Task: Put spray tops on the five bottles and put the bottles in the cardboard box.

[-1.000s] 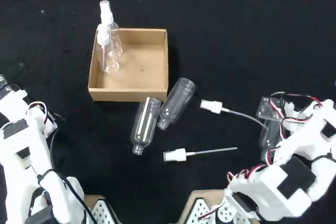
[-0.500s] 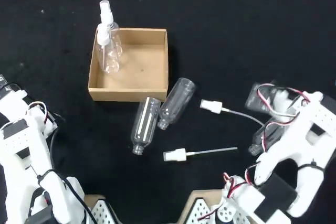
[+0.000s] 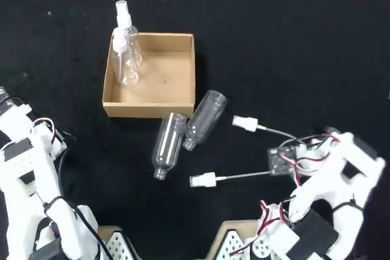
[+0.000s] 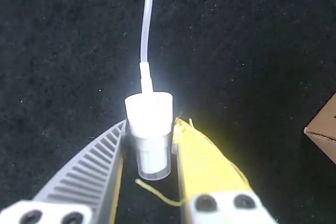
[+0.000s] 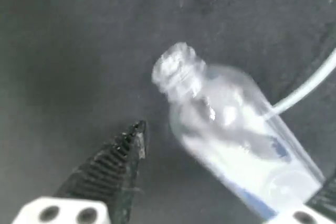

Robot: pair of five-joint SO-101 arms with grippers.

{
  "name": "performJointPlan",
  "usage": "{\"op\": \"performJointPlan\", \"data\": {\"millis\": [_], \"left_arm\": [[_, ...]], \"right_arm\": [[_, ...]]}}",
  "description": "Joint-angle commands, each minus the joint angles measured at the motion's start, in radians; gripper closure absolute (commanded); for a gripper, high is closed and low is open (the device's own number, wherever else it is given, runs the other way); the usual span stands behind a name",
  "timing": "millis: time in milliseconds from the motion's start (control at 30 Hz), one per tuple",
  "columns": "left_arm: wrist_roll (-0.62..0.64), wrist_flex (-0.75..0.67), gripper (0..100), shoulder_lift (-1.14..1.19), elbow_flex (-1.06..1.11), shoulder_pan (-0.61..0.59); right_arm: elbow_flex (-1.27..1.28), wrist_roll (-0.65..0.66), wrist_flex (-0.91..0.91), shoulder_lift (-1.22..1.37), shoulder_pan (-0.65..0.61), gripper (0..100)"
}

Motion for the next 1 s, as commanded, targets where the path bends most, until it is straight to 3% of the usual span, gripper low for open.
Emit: {"op": "performJointPlan", "data": {"millis": [0, 167, 300, 433, 500, 733, 967], "left_arm": [[0.002, -0.015, 95, -0.002, -0.012, 0.002], [0.002, -0.014, 95, -0.002, -0.012, 0.002], [0.002, -0.014, 95, -0.002, -0.012, 0.002], [0.002, -0.015, 95, -0.002, -0.012, 0.002], [0.002, -0.015, 95, -0.002, -0.012, 0.002], [0.002, -0.012, 95, 0.0, -0.012, 0.002], [0.002, -0.008, 95, 0.0, -0.012, 0.002]], "right_arm": [[0.048, -0.216, -0.144, -0.056, -0.06, 63.2], [-0.053, -0.56, -0.072, -0.058, -0.061, 98.5], [-0.119, -0.806, 0.025, -0.058, 0.006, 91.4], [-0.154, -1.172, 0.089, -0.048, 0.101, 91.5], [-0.154, -1.272, 0.098, -0.048, 0.138, 91.1], [-0.156, -1.163, 0.181, -0.048, 0.129, 67.4], [-0.107, -1.028, 0.176, -0.048, 0.04, 65.6]]}}
